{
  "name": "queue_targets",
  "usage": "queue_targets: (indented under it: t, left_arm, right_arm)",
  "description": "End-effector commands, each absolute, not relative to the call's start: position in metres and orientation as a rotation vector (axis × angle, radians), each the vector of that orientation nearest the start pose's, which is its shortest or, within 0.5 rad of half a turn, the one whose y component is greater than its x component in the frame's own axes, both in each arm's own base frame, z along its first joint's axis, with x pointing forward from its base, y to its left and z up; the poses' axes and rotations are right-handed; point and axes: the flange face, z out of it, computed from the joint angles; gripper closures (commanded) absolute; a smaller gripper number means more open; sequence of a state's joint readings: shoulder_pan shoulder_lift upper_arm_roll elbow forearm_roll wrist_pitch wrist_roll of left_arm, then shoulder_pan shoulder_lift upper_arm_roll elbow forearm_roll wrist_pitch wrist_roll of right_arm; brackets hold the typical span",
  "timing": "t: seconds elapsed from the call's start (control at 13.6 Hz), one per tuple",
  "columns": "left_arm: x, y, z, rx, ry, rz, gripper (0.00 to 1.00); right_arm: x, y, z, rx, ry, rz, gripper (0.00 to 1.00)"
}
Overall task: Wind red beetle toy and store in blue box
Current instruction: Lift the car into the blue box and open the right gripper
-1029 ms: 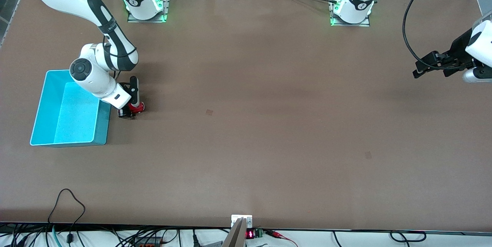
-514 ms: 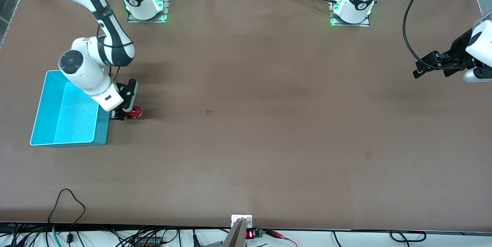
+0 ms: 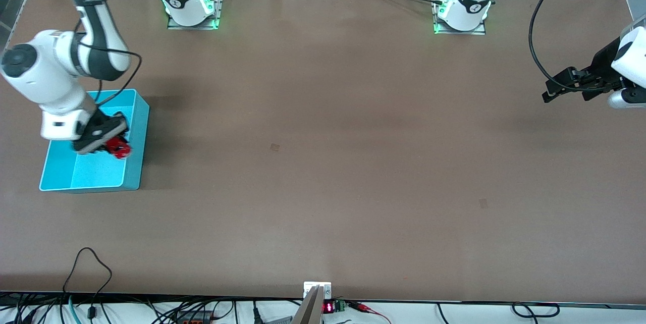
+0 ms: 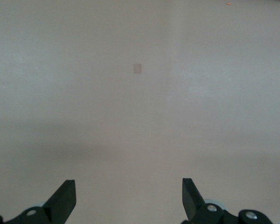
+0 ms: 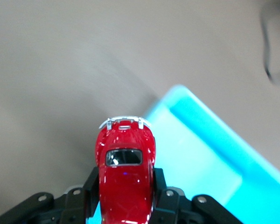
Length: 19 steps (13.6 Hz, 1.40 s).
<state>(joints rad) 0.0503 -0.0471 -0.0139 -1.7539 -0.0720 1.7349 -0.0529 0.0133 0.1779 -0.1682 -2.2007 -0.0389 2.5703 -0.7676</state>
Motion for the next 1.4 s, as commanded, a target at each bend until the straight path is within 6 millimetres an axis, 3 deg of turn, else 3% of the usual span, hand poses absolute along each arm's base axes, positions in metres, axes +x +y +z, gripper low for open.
queue_targets:
  t: [0.0,0.15,0.37,0.59,0.88,1.1,1.18,1.25,1.32]
  left_arm:
    - [0.548,0.015,0.582,-3.185,-0.13,-0.036,0.0]
    - [0.547,0.015,0.582,-3.185,-0.13,-0.034,0.0]
    - [0.545,0.014,0.58,-3.185,-0.127,-0.005,0.0]
    - [0.544,0.012,0.58,-3.185,-0.122,0.01,0.0]
    - [0.544,0.009,0.58,-3.186,-0.109,0.013,0.0]
    - [0.544,0.009,0.58,-3.186,-0.109,0.013,0.0]
    - [0.544,0.009,0.58,-3.186,-0.109,0.01,0.0]
    - [0.544,0.009,0.58,-3.186,-0.109,0.01,0.0]
    - [0.544,0.009,0.58,-3.186,-0.109,0.013,0.0]
  right_arm:
    - [0.552,-0.114,0.309,-3.202,-0.517,-0.17,1.0]
    - [0.541,-0.135,0.294,-3.229,-0.228,-0.088,1.0]
    - [0.53,-0.149,0.26,-3.232,0.044,0.044,1.0]
    - [0.516,-0.172,0.232,-3.223,0.131,0.145,1.0]
    - [0.505,-0.189,0.204,-3.218,0.177,0.222,1.0]
    - [0.502,-0.194,0.19,-3.221,0.165,0.233,0.8]
    - [0.501,-0.195,0.19,-3.221,0.168,0.235,0.64]
    - [0.502,-0.195,0.191,-3.221,0.17,0.233,0.37]
    - [0.503,-0.195,0.193,-3.222,0.168,0.223,0.3]
